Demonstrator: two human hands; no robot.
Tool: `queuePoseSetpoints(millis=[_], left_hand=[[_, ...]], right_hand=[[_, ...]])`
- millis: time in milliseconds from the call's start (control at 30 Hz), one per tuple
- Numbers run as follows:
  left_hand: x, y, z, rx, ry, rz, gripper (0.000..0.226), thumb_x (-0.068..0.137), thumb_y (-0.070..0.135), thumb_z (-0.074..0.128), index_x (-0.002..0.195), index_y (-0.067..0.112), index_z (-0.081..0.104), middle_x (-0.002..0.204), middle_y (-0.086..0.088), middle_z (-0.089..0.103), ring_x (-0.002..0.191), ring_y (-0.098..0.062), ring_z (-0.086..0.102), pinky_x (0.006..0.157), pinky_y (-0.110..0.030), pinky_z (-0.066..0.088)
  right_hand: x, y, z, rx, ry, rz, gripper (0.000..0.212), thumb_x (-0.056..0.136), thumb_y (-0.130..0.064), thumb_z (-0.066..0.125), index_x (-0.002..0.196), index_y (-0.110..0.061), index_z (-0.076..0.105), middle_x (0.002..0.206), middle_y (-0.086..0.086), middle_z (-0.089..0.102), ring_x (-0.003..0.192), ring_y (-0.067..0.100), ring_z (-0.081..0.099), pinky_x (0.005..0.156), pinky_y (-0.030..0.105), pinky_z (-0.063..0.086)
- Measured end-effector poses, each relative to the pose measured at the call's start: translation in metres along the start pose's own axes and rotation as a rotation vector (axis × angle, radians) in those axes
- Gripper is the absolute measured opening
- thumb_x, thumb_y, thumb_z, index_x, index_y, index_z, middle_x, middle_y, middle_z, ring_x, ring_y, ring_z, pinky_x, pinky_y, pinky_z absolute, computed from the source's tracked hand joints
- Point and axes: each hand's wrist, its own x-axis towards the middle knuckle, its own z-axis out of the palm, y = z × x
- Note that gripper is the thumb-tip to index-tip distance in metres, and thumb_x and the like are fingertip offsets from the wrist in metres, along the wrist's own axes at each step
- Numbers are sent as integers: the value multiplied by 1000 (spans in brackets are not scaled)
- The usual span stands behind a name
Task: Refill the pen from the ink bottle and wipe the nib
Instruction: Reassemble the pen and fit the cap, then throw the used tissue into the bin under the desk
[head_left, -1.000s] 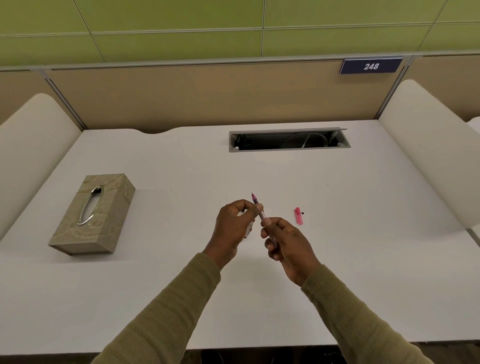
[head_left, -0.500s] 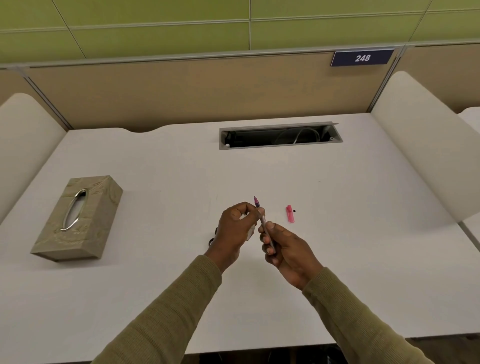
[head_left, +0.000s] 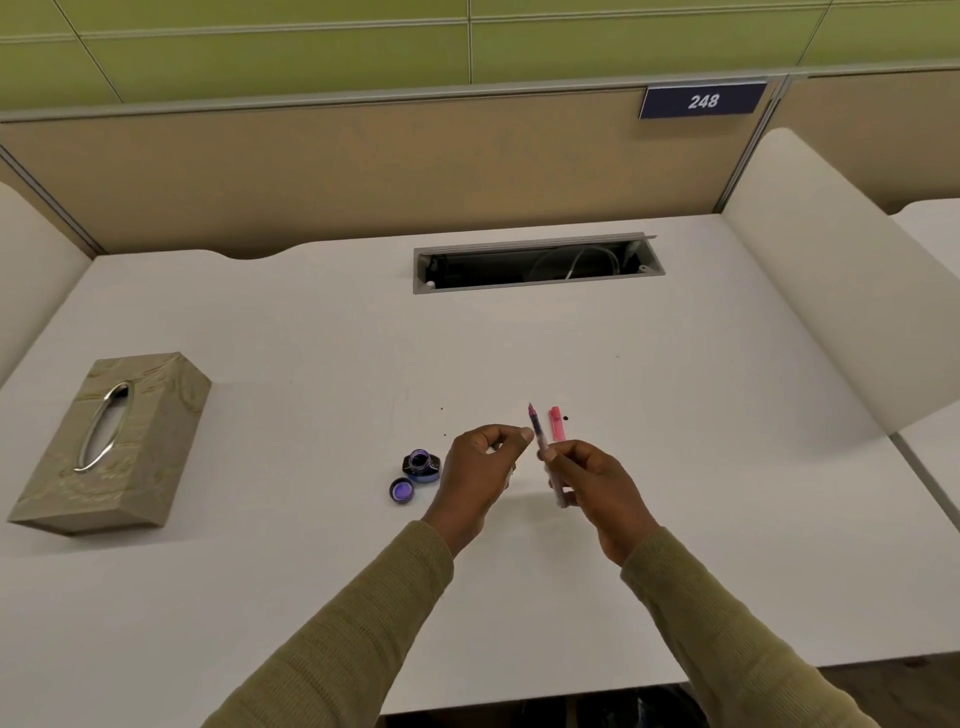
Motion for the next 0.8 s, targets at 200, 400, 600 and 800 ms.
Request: queuePoseSetpoints(millis=[200, 400, 600, 800], left_hand=[[-1, -13, 8, 45, -14, -65, 18, 90, 34, 72, 89, 16, 76, 62, 7, 54, 43, -3, 43, 44, -17, 35], [-8, -25, 12, 90, -30, -110, 23, 89, 36, 72, 90, 14, 75, 56, 12, 54, 43, -3, 43, 44, -17, 36], [-13, -29, 13, 102, -39, -125, 26, 89, 36, 72, 90, 10, 74, 62, 8, 54, 41, -1, 44, 44, -16, 36], [-17, -33, 13, 118, -57, -135, 27, 90, 37, 71, 92, 10, 74, 63, 7, 55, 43, -2, 46, 46, -17, 37]], right_hand=[[33, 32, -25, -374, 327, -72, 11, 89, -35, 70, 87, -24, 70, 80, -7, 70, 75, 14, 63, 72, 33, 53], [62, 50, -29, -577, 346, -70, 12, 89, -32, 70, 88, -20, 68, 80, -2, 68, 79, 19, 63, 70, 30, 47], [80, 55, -23, -668, 346, -62, 14, 88, -35, 69, 91, -22, 65, 91, 2, 68, 85, 22, 63, 79, 35, 52], [85, 53, -19, -714, 343, -88, 15, 89, -34, 68, 95, -21, 65, 94, 2, 67, 84, 22, 62, 78, 35, 52]])
